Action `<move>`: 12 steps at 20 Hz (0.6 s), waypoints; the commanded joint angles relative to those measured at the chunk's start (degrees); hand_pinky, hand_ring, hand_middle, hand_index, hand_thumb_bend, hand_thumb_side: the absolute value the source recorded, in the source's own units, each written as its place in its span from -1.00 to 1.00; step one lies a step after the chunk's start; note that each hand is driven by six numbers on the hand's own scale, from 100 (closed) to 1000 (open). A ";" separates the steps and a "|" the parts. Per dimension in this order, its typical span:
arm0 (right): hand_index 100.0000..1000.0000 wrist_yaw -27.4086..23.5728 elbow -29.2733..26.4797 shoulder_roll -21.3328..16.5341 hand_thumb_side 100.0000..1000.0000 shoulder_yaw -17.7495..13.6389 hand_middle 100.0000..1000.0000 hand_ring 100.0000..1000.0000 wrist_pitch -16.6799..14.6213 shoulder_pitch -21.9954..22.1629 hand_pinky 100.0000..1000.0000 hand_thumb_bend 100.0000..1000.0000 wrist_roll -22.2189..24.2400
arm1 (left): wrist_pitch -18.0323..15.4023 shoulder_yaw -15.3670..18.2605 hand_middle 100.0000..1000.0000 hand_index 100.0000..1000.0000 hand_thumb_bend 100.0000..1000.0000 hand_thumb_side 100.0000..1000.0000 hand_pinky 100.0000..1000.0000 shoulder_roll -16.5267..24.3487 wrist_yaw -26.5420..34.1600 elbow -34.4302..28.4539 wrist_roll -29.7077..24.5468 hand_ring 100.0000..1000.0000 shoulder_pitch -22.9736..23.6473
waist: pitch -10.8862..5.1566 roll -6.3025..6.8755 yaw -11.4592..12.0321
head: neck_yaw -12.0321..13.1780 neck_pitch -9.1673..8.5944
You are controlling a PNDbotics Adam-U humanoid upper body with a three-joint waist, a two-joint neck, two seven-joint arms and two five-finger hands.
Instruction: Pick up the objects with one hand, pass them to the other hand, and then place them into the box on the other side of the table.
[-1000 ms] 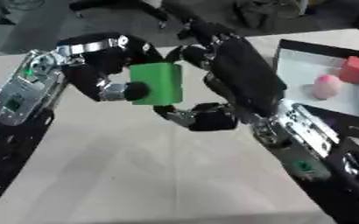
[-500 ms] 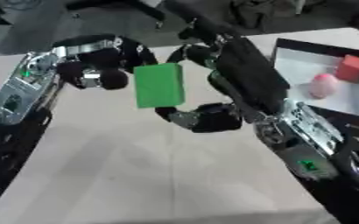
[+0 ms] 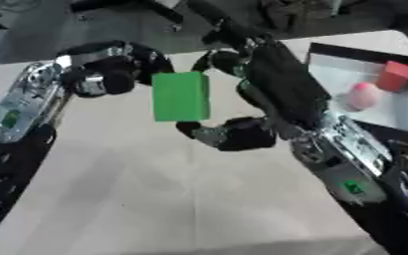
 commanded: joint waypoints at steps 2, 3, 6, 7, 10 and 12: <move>-0.56 0.16 -1.48 -2.31 -0.40 -2.03 1.00 0.45 0.73 -0.31 0.41 -0.18 -0.22 | -1.78 3.77 0.12 0.37 0.05 0.27 0.27 3.10 -1.64 2.08 0.80 0.09 -0.70 | -0.74 -0.35 -0.02 | -1.35 -0.63; -0.56 0.25 -1.57 -3.09 -0.39 -2.79 1.00 0.44 1.22 0.00 0.40 -0.17 -0.45 | -2.28 5.15 0.13 0.37 0.05 0.26 0.27 3.91 -2.50 3.42 1.55 0.10 -0.58 | -0.80 -0.40 -0.02 | -2.04 -0.64; -0.58 0.21 -0.19 -6.62 -0.43 -6.49 1.00 0.42 3.62 2.07 0.34 -0.09 -2.41 | -4.22 9.55 0.14 0.36 0.04 0.20 0.28 7.56 -4.75 7.79 4.18 0.11 -0.06 | -0.98 -0.48 0.06 | -4.80 -0.64; -0.59 -0.19 1.26 -8.09 -0.44 -8.41 1.00 0.39 5.53 3.20 0.31 -0.06 -3.74 | -5.35 12.38 0.14 0.36 0.03 0.19 0.27 9.16 -4.89 9.34 7.26 0.10 0.36 | -0.98 -0.40 -0.02 | -5.53 -0.69; -0.61 -2.68 8.02 -11.59 -0.50 -13.38 1.00 0.34 13.28 6.18 0.22 0.05 -10.58 | -8.65 17.69 0.13 0.36 -0.03 0.14 0.27 13.41 -4.55 9.39 20.97 0.10 3.85 | -0.79 -0.09 -0.15 | -7.30 -1.10; -0.64 -5.33 13.79 -12.88 -0.57 -16.70 1.00 0.28 17.46 7.68 0.13 0.18 -14.99 | -9.75 20.58 0.13 0.37 -0.13 0.09 0.27 15.34 -4.18 7.34 25.75 0.10 7.45 | -0.66 0.04 0.06 | -8.40 -1.32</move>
